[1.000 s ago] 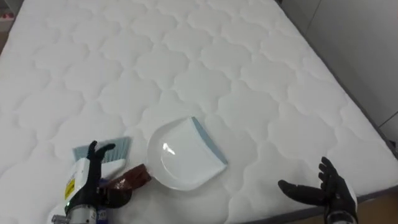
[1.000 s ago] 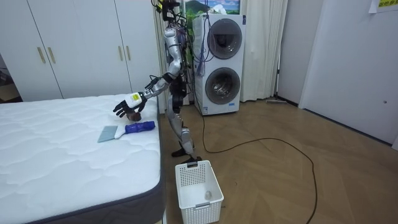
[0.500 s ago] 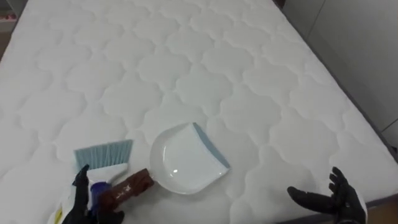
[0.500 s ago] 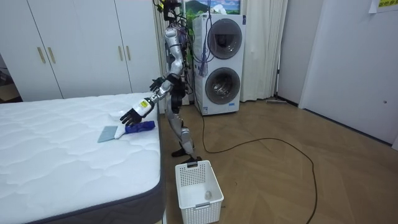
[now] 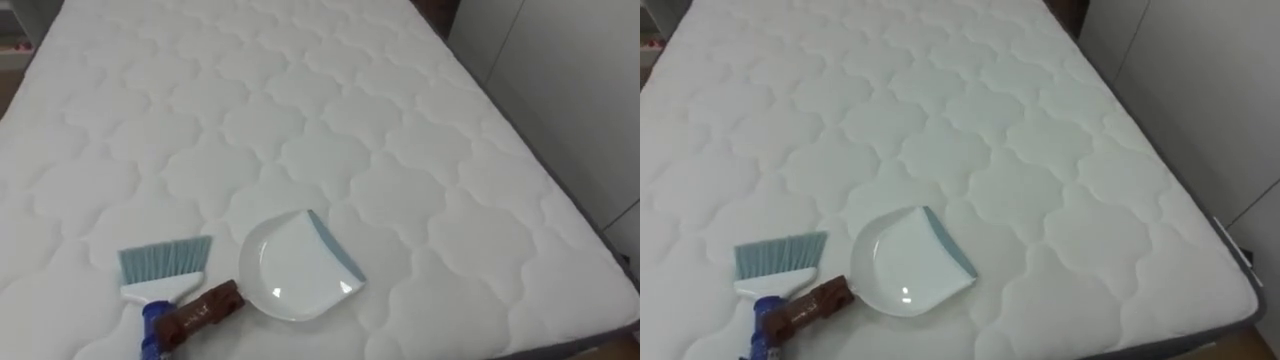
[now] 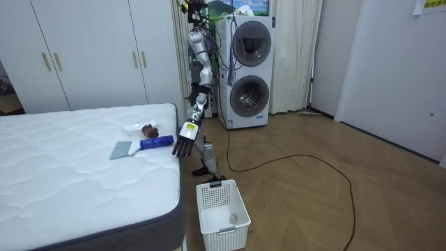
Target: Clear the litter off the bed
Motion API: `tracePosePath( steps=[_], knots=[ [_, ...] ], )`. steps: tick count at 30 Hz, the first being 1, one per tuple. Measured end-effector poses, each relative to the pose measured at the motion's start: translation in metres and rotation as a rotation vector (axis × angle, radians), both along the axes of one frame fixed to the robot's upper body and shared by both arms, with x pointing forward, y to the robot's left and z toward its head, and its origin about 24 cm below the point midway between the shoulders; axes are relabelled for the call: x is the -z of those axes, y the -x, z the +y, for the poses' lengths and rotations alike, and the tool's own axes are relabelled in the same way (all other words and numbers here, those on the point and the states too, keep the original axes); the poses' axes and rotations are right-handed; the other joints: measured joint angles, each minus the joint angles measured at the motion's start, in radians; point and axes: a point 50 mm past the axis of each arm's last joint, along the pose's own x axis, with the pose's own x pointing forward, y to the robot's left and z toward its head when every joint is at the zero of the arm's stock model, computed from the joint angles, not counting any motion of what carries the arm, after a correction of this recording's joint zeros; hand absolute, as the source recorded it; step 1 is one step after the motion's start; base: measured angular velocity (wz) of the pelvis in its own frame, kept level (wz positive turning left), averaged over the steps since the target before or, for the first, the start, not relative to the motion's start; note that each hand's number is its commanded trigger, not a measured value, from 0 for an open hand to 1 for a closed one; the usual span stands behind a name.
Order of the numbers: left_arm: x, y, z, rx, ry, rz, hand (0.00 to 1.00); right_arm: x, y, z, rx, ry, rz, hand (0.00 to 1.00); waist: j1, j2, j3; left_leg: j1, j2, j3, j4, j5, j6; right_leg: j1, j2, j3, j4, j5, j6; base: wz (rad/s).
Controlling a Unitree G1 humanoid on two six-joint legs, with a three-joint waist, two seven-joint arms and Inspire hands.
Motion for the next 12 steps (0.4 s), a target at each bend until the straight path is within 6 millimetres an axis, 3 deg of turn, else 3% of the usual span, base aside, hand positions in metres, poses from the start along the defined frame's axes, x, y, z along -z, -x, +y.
tracePosePath(
  steps=[7,12],
  knots=[
    [0.007,0.008,-0.004,0.007,0.076,0.100,0.00,0.008,0.013,0.007,-0.168,-0.069,0.159,0.00,0.005,0.005,0.0026,0.001,0.000,0.000,0.000,0.000,0.000,0.000,0.004,0.000,0.001,0.000,0.000,0.00],
    [0.015,0.017,-0.019,-0.009,0.159,0.164,0.00,0.012,0.016,0.015,-0.287,-0.084,0.253,0.00,0.003,0.006,0.0028,0.005,0.000,-0.002,0.001,0.000,0.000,-0.001,0.002,-0.004,0.001,-0.001,-0.001,0.00]
  ],
)
